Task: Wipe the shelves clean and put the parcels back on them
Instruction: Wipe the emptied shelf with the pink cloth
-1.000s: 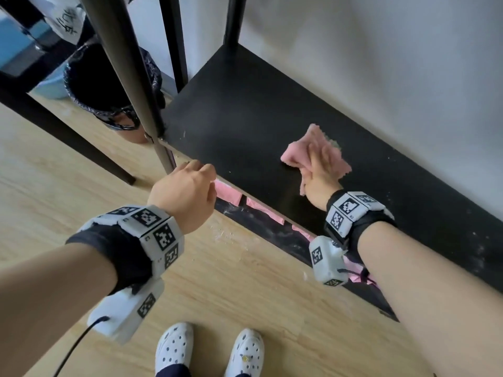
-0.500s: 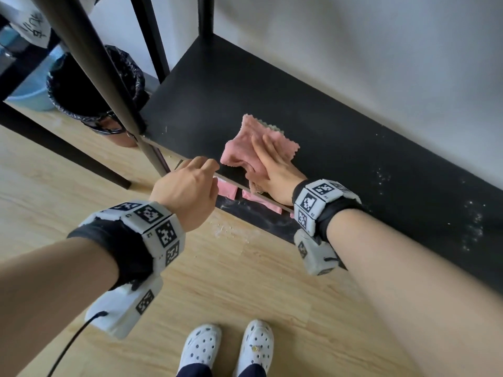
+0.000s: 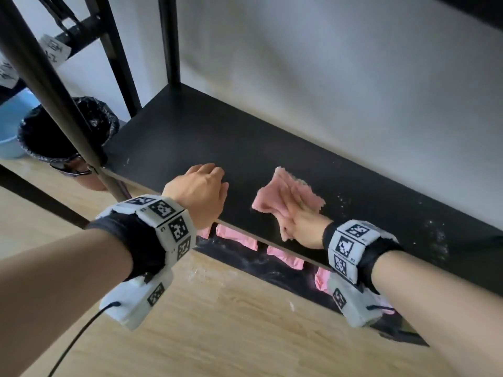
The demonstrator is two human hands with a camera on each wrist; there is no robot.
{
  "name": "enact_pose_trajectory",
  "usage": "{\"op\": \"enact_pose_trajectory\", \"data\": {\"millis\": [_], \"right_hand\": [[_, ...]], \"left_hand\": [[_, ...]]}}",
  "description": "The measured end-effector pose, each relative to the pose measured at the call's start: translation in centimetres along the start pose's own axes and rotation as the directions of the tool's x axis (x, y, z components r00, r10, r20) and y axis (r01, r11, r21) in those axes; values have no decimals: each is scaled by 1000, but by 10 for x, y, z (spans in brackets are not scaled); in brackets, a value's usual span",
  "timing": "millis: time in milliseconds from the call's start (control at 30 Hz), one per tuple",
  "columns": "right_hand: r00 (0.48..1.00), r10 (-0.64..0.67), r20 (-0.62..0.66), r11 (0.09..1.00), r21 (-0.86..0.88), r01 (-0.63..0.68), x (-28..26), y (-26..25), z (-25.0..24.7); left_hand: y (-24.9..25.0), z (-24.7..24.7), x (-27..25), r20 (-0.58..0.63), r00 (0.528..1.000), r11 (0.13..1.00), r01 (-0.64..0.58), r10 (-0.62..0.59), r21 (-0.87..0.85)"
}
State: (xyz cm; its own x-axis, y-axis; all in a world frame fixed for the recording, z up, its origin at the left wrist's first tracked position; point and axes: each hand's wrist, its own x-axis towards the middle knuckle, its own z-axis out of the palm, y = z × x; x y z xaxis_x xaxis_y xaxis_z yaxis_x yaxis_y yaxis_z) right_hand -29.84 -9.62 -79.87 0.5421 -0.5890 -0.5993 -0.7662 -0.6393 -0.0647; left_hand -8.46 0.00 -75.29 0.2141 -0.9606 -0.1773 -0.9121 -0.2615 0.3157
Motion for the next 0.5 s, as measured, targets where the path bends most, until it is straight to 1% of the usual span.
{"op": "enact_pose_trajectory", "data": {"millis": [33,67,100,167,200,233,267,300,367,400,433,500], "right_hand": [[998,-40,42,997,-65,43,-1,-10,4],[996,-62,56,996,-53,65,1,-20,5],[996,-83,35,996,-10,84,12,-28,4],[995,-85,-50,996,16,86,49,-39,-5],[991,-97,-96,995,-18,95,66,-42,-12],[985,-114,-130,991,-90,103,82,-41,-23],[971,-145,-191,980,-161,115,92,-39,-36],[959,-158,-238,975,-190,113,92,-35,-51],[927,-193,-321,979,-132,159,78,-21,-69],[907,-176,-383,984,-50,170,70,-10,-70],[904,-88,-419,992,49,119,62,3,-69],[893,90,-440,988,149,-26,46,22,-60]], "left_hand": [[3,-3,4,-8,1000,1000,5,-5,24],[6,-6,9,-12,1000,999,4,-3,52],[9,-8,14,-20,1000,997,3,-2,79],[9,-12,27,-64,998,994,10,-4,105],[7,-11,31,-87,996,995,17,-8,103],[5,-10,36,-109,994,995,21,-11,93],[2,-6,39,-126,992,996,23,-13,82],[-1,-2,41,-131,991,997,21,-11,76],[-4,11,40,-112,994,996,-8,19,93],[-5,17,38,-106,993,993,-33,45,109],[-6,23,37,-102,992,990,-60,74,127],[-6,30,33,-102,989,984,-86,102,155]]}}
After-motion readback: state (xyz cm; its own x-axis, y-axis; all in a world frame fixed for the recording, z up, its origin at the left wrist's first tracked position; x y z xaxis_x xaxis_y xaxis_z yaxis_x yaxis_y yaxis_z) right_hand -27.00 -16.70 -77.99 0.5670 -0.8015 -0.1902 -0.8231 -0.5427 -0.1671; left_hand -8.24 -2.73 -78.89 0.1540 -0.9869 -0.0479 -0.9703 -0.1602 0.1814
